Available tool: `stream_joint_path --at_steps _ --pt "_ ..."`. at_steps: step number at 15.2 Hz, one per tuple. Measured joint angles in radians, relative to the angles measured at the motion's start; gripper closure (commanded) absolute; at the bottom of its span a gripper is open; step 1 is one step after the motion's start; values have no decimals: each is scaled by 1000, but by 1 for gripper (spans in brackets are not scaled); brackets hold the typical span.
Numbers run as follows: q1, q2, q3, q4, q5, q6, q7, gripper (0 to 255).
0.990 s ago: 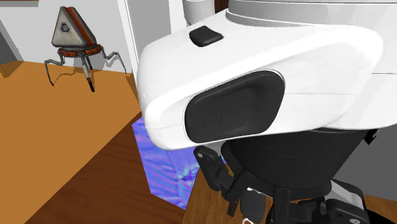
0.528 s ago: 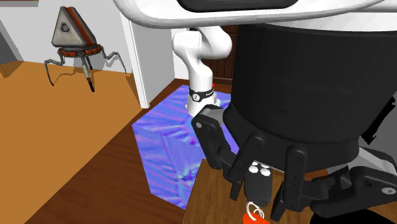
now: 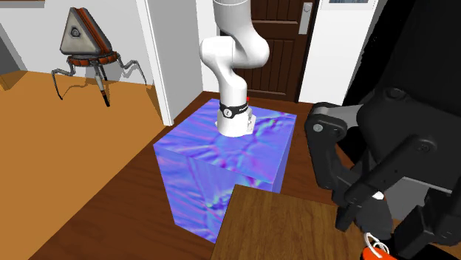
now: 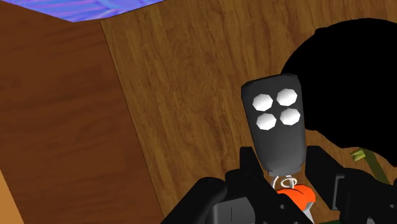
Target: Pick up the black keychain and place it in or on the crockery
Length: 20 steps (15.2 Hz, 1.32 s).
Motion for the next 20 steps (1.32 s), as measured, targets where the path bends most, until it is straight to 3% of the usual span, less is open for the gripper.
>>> stream_joint_path --at_steps 8,20 --pt "176 209 11 331 -62 -124 132 255" --pt "154 189 12 135 -60 48 148 255"
